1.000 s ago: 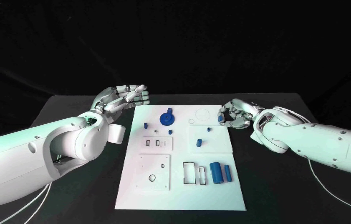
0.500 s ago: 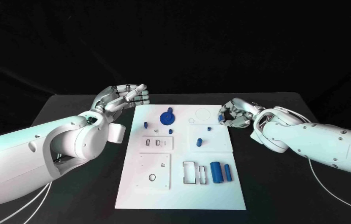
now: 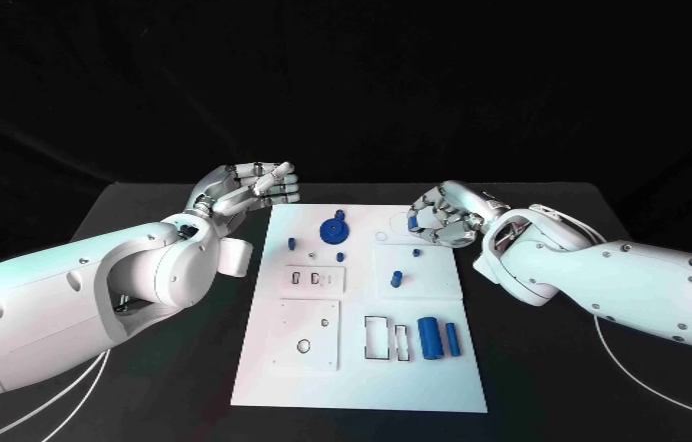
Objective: Assemble the parts on the task board
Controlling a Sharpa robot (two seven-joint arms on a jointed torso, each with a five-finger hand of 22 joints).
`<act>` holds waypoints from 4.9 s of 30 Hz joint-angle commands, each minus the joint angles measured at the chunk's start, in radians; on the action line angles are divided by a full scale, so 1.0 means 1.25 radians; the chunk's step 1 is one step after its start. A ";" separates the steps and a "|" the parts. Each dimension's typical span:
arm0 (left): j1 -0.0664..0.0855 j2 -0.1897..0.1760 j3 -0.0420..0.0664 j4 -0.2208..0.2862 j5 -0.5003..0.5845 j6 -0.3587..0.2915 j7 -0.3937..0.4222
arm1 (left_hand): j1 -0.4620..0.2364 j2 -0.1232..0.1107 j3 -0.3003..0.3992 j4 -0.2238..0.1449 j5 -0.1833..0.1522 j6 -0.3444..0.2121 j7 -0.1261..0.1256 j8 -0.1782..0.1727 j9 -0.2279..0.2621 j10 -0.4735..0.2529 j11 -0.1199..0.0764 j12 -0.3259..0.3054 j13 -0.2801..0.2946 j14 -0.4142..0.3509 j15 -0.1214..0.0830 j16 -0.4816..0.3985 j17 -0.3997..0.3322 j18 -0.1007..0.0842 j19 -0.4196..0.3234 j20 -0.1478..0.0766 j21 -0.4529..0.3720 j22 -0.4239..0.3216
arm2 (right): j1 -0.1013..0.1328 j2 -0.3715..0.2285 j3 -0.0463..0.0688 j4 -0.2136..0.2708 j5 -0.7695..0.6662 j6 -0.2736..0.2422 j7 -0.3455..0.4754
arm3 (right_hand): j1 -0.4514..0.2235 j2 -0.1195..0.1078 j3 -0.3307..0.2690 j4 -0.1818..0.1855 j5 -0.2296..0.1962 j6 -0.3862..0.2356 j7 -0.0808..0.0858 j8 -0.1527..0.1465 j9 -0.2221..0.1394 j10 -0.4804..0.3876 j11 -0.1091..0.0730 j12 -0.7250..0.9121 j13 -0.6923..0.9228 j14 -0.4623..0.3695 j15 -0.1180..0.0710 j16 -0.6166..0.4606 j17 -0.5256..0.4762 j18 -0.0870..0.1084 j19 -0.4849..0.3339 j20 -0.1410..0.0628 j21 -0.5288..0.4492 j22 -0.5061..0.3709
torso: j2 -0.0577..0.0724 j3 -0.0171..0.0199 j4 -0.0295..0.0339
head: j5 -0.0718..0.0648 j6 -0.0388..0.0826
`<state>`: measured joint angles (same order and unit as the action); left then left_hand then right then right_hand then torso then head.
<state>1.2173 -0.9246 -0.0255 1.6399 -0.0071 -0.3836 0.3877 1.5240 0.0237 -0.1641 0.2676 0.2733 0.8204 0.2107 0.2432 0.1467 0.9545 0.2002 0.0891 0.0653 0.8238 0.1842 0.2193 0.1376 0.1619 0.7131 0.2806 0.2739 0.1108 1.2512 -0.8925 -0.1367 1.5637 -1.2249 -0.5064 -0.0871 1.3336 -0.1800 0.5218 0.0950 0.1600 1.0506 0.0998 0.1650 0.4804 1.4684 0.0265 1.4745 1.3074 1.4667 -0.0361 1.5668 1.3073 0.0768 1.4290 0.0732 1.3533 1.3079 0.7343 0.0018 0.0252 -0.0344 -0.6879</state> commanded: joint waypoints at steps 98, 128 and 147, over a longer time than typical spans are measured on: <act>0.000 0.013 0.000 -0.014 -0.004 0.026 -0.010 | 0.003 0.012 -0.015 -0.001 -0.006 -0.008 0.022 -0.005 -0.002 -0.002 0.006 -0.012 0.000 -0.011 0.000 -0.011 -0.002 0.009 0.007 0.001 -0.009 -0.006 | -0.084 0.283 -0.013 -0.026 -0.269 0.047 -0.227 | -0.070 -0.066 -0.065 0.022 -0.043 -0.103 0.030 -0.057 -0.024 -0.030 0.023 -0.055 0.063 0.083 0.017 0.003 0.211 -0.004 -0.010 0.013 -0.028 0.017 | -0.006 -0.0052 0.0079 | 0.030 -0.041; 0.006 0.063 0.000 -0.104 -0.428 0.168 -0.389 | -0.043 0.063 -0.148 0.018 -0.028 0.096 -0.087 0.105 0.109 0.343 -0.144 0.134 0.123 0.547 -0.180 0.552 0.531 0.015 0.430 -0.166 0.230 0.097 | 0.021 -0.011 0.000 0.145 0.169 0.014 0.000 | 0.032 -0.007 -0.259 0.132 0.016 -0.095 0.031 -0.041 -0.056 -0.041 0.024 -0.061 0.049 0.079 0.019 -0.002 0.195 0.007 -0.033 0.016 -0.078 -0.012 | -0.027 0.0044 -0.0062 | 0.044 -0.039; 0.061 0.170 -0.001 -0.170 -0.735 0.441 -0.768 | -0.134 0.135 -0.239 0.020 -0.085 0.006 -0.123 0.337 0.377 0.354 -0.175 0.910 0.873 0.598 -0.207 1.081 1.147 -0.050 0.485 -0.193 0.799 0.754 | 0.053 -0.081 -0.001 0.117 0.173 0.050 0.001 | 0.022 -0.020 -0.264 0.152 0.068 -0.089 0.028 -0.030 -0.048 -0.039 0.022 -0.057 0.051 0.080 0.016 -0.001 0.197 0.009 -0.039 0.014 -0.090 -0.018 | -0.038 0.0161 -0.0087 | 0.057 -0.044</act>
<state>1.2915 -0.7182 -0.0266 1.4315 -0.8673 0.0659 -0.4570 1.3592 0.1946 -0.4332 0.2912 0.1666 0.8320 0.0581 0.6640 0.6186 1.3896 -0.0159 1.2070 1.1010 1.4687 -0.0677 1.5674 1.3081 0.1075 1.3155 0.0394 1.2715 1.0509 1.3164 -0.9935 -0.1377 1.7120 -0.9987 -0.4697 -0.1012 1.3633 -0.1952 0.1920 0.2767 0.2422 0.9379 0.1341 0.1235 0.4196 1.4225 0.0562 1.4017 1.3077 1.4666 -0.0178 1.5668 1.3074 0.0768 1.3837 0.0894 1.2411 1.2846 0.6881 0.0203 0.0132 0.0354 -0.7410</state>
